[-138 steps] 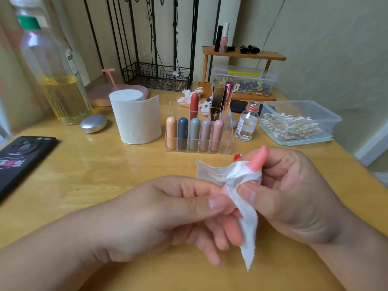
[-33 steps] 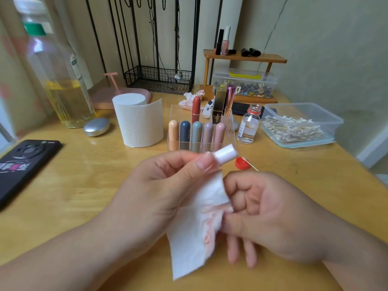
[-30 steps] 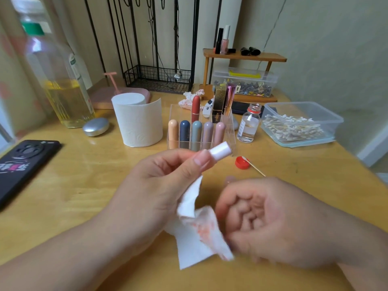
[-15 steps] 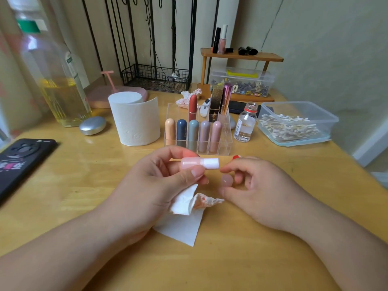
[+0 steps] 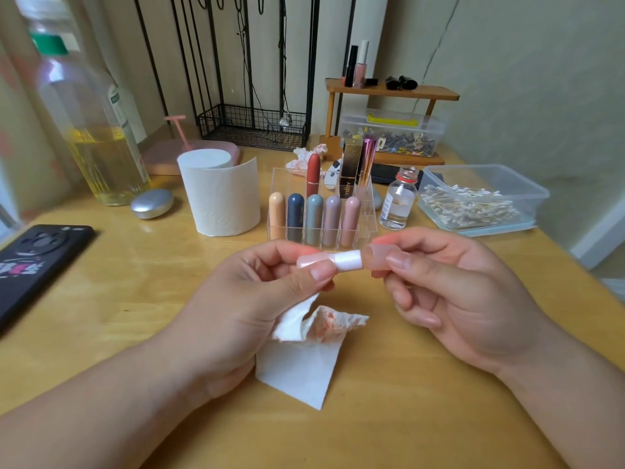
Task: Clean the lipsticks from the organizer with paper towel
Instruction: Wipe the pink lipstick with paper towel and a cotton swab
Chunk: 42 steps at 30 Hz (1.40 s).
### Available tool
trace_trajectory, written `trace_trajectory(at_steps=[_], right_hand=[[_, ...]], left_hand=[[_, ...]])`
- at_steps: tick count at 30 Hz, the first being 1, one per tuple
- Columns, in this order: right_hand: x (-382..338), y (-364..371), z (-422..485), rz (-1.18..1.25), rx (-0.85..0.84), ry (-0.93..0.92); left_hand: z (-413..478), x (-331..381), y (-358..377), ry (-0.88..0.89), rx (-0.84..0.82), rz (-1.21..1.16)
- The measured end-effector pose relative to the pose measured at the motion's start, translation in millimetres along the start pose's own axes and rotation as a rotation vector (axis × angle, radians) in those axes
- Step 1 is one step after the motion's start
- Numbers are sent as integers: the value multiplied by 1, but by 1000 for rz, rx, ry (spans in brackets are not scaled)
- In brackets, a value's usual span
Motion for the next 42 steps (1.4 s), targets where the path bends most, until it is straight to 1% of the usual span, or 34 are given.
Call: trace_trajectory(at_steps=[5, 9, 11, 15, 19, 23, 25, 28, 30, 31, 33, 36, 39, 42], right_hand=[[-1, 5, -3, -111, -48, -88], [3, 8, -6, -315, -76, -209], [4, 8, -6, -349, -87, -224], [0, 9, -6, -379, -56, -203], [-5, 17, -8, -298, -37, -112], [-2, 20, -7, -402, 61, -43], [-2, 21, -7, -460, 112, -16], [-1, 25, -6, -493, 154, -22], [0, 29, -5, -465, 154, -36], [0, 31, -5, -410, 148, -42], [1, 32, -7, -283, 131, -47], [7, 30, -7, -303, 88, -84], [12, 30, -5, -362, 144, -117], [11, 34, -4, -292, 191, -114]], left_hand=[[0, -3, -3, 43, -45, 88], [-2, -5, -2, 86, -52, 228], [-3, -4, 0, 110, -56, 273], [-5, 1, 1, 197, -14, 380], [-8, 4, 3, 254, 26, 433], [-9, 3, 1, 303, 49, 524], [-9, 2, 1, 299, 32, 582], [-11, 1, 3, 289, -39, 732], [-11, 0, 2, 285, -68, 835], [-9, 0, 2, 284, -65, 869], [-6, 0, 0, 287, -45, 880], [-1, 0, -4, 250, -8, 824], [0, 2, -3, 225, 15, 768], [0, 2, 1, 139, 39, 697]])
Point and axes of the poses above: each hand's wrist, its own z-axis towards the middle knuckle, its own y-axis out of the palm, x = y × z, the point moved 2 cm from there along z, towards the middle knuckle, and after that the axes turned 2 degrees about z, right-handed, at the moved point
